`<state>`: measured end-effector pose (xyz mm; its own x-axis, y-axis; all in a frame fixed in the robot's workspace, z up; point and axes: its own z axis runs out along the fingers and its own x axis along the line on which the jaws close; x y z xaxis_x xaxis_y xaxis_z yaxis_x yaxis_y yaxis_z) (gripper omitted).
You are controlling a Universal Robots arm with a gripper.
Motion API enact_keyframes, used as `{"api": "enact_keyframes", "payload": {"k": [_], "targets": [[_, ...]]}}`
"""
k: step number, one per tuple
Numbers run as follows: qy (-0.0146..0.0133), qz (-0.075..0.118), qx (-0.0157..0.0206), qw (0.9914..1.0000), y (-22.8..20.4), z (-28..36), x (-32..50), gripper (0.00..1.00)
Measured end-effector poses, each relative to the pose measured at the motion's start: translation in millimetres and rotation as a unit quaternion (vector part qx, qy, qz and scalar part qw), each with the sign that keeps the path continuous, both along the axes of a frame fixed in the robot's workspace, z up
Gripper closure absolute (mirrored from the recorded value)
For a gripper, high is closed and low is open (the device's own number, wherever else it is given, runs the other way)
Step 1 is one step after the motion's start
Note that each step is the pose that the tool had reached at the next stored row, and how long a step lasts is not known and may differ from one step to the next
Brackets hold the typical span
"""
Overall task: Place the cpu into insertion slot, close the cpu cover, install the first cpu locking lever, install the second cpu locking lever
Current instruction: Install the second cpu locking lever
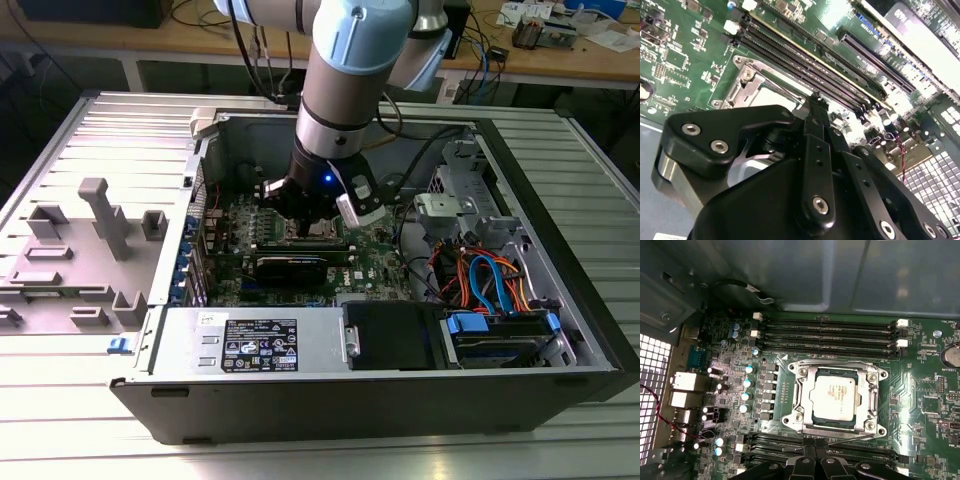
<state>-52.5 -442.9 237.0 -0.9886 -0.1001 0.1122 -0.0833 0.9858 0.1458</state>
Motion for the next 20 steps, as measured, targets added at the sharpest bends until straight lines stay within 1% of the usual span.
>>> {"api": "enact_keyframes", "payload": {"k": [3, 5, 16, 17, 19, 20], "targets": [[0.0, 0.0, 0.0, 1.0, -0.1, 0.0, 0.1, 0.89], [0.0, 0.0, 0.0001, 1.0, -1.0, -0.1, 0.1, 0.89], [0.0, 0.0, 0.0002, 1.0, -1.1, -0.1, 0.1, 0.89], [0.0, 0.0, 0.0029, 1.0, -1.5, -0.2, -0.7, 0.89], [0.0, 0.001, 0.0116, 0.99993, -3.0, -0.6, -2.2, 0.89], [0.0, 0.001, 0.0141, 0.9999, -4.4, -0.8, -2.3, 0.89]]}}
